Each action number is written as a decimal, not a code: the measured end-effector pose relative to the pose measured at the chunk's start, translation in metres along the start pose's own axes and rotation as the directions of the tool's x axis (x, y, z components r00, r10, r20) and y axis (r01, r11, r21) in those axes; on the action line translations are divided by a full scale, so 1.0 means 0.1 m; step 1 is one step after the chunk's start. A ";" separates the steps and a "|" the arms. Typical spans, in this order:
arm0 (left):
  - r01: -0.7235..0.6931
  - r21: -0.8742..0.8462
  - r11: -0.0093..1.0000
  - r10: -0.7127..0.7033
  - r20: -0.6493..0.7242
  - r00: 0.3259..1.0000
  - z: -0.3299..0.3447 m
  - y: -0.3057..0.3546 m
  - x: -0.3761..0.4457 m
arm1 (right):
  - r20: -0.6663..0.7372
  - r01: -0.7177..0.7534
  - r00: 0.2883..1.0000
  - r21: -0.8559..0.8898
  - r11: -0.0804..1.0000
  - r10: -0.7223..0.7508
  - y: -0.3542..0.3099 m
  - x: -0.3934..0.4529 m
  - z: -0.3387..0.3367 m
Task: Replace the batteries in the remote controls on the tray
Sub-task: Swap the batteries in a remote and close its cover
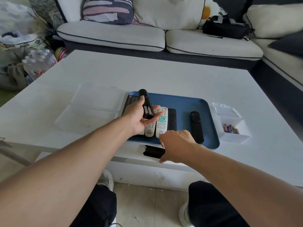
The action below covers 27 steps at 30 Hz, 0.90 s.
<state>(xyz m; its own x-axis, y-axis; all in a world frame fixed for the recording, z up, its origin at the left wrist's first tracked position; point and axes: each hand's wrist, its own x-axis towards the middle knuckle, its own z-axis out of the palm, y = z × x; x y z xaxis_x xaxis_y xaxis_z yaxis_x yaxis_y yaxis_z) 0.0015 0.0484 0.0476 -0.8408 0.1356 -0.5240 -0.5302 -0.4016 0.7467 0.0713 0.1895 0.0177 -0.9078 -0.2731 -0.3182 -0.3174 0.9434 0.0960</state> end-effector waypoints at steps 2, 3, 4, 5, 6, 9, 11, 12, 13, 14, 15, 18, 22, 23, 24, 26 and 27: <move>-0.024 0.024 0.999 0.023 0.021 1.000 0.01 -0.01 -0.01 | 0.012 -0.010 1.000 -0.004 1.000 0.010 -0.01 0.01 -0.01; -0.042 0.037 0.998 0.040 0.036 0.999 0.02 -0.02 -0.01 | 0.025 -0.017 1.000 0.000 1.000 0.017 0.00 0.01 -0.02; -0.060 0.052 0.997 0.058 0.050 0.997 0.02 -0.02 -0.01 | 0.038 -0.029 0.999 0.009 1.000 0.028 0.01 0.00 -0.04; -0.077 0.067 0.995 0.073 0.063 0.995 0.01 -0.02 0.00 | 0.036 -0.050 0.998 0.017 0.999 0.049 0.03 0.00 -0.07; -0.090 0.080 0.993 0.084 0.077 0.994 0.00 -0.01 0.01 | 0.009 -0.082 0.997 0.024 0.996 0.082 0.07 0.00 -0.11; -0.106 0.108 0.988 0.092 0.127 0.988 -0.03 0.00 0.02 | -0.197 -0.212 0.951 0.139 0.967 0.237 0.22 0.00 -0.29; -0.100 0.117 0.988 0.081 0.155 0.984 -0.03 -0.01 0.02 | -0.352 -0.204 0.881 0.317 0.926 0.315 0.30 0.00 -0.36; -0.091 0.121 0.989 0.070 0.170 0.983 -0.03 -0.01 0.01 | -0.421 -0.143 0.850 0.395 0.907 0.318 0.32 0.01 -0.37; -0.082 0.125 0.989 0.058 0.185 0.981 -0.03 -0.01 0.00 | -0.475 -0.069 0.829 0.439 0.896 0.297 0.31 0.01 -0.38; -0.076 0.133 0.988 0.048 0.200 0.979 -0.02 -0.02 -0.01 | -0.512 -0.002 0.819 0.449 0.894 0.259 0.29 0.02 -0.37; -0.076 0.144 0.987 0.044 0.213 0.976 -0.01 -0.03 -0.01 | -0.537 0.052 0.815 0.441 0.896 0.217 0.27 0.02 -0.36; -0.092 0.152 0.984 0.058 0.211 0.976 0.00 -0.07 -0.01 | -0.576 0.125 0.806 0.393 0.911 0.138 0.21 0.03 -0.34; -0.110 0.140 0.984 0.080 0.202 0.976 -0.01 -0.07 -0.01 | -0.588 0.124 0.803 0.334 0.934 0.103 0.17 0.02 -0.37; -0.111 0.131 0.985 0.083 0.197 0.977 -0.01 -0.07 -0.01 | -0.587 0.127 0.805 0.321 0.939 0.092 0.16 0.02 -0.39; -0.111 0.122 0.986 0.086 0.193 0.977 -0.01 -0.06 -0.02 | -0.584 0.127 0.808 0.307 0.943 0.081 0.15 0.02 -0.39; -0.111 0.104 0.988 0.092 0.179 0.980 0.01 -0.05 -0.04 | -0.569 0.116 0.819 0.280 0.953 0.068 0.14 0.02 -0.40; -0.112 0.099 0.989 0.094 0.170 0.981 0.01 -0.05 -0.04 | -0.560 0.107 0.826 0.265 0.958 0.062 0.14 0.03 -0.40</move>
<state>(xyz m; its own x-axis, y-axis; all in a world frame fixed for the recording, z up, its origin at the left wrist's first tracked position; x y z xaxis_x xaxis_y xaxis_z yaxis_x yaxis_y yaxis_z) 0.0079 0.0512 0.0464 -0.8932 0.2496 -0.3739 -0.4408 -0.3227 0.8376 0.0528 0.1942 0.0562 -0.9233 -0.2724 0.2708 -0.3290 0.9247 -0.1917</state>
